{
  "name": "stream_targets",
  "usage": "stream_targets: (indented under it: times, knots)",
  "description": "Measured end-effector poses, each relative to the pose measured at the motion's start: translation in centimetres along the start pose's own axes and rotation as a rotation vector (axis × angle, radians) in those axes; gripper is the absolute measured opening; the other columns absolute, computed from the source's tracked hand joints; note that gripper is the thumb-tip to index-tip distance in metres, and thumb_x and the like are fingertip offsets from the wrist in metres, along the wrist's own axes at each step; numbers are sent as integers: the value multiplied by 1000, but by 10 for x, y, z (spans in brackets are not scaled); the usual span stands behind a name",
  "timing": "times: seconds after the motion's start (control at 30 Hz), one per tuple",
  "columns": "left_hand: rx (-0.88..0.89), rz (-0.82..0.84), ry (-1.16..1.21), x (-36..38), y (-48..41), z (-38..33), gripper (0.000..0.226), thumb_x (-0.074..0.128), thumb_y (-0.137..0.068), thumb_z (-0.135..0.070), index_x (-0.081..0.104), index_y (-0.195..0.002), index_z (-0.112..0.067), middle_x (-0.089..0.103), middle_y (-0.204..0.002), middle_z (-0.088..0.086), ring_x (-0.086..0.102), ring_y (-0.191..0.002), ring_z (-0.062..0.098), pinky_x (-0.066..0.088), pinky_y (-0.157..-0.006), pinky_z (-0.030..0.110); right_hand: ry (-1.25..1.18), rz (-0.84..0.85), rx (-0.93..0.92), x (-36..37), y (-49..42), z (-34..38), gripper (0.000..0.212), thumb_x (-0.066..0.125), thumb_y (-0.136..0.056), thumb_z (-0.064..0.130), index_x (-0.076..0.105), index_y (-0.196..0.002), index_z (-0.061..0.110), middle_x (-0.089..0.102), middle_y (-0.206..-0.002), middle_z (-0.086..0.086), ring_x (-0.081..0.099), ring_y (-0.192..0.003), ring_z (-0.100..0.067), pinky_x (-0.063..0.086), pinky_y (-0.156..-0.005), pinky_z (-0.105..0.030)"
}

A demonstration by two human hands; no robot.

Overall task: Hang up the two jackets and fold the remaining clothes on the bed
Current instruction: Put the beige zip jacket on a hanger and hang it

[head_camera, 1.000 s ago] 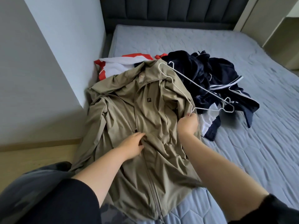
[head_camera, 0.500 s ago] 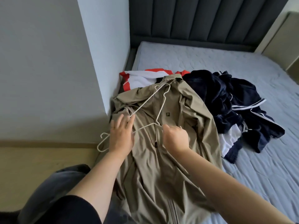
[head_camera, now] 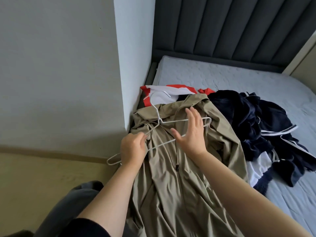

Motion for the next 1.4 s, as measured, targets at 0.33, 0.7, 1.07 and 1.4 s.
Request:
stream_targets:
  times: [0.33, 0.7, 1.07, 1.4]
  knots:
    - [-62, 96, 147, 33, -13, 14, 14, 66, -84, -4, 68, -71, 3, 58, -64, 17, 55, -65, 32, 30, -60, 27, 232, -66, -313, 33, -43, 4, 45, 69, -78, 28, 44, -45, 11, 44, -42, -4, 43, -45, -23, 37, -60, -33]
    - [-461, 395, 259, 93, -71, 64, 38, 43, -92, -5, 59, -125, -15, 57, -123, 4, 54, -112, 19, 40, -96, 27, 617, 255, 124, 73, -126, -119, 40, 39, -97, 26, 65, -105, -3, 50, -125, -20, 39, -122, -33, 27, -104, -44]
    - [-704, 628, 302, 177, -91, 105, 40, 45, -96, -24, 49, -135, -19, 60, -111, 4, 55, -104, 20, 41, -88, 29, 570, 347, 281, 137, -118, -160, 38, 38, -94, 18, 65, -107, -5, 56, -116, -20, 39, -122, -31, 34, -97, -38]
    - [-1228, 70, 1122, 148, -82, 113, 14, 60, -90, -4, 61, -103, -5, 62, -99, 8, 60, -86, 13, 47, -83, 25, 341, 214, 312, 121, -100, -142, 29, 50, -88, 12, 65, -82, -12, 57, -97, -22, 50, -104, -36, 39, -86, -37]
Point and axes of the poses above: each hand's wrist, its own y-axis away from the middle knuckle, its own x-axis out of the palm, z = x × y, the point moved 1 cm from there along -y, towards the middle knuckle
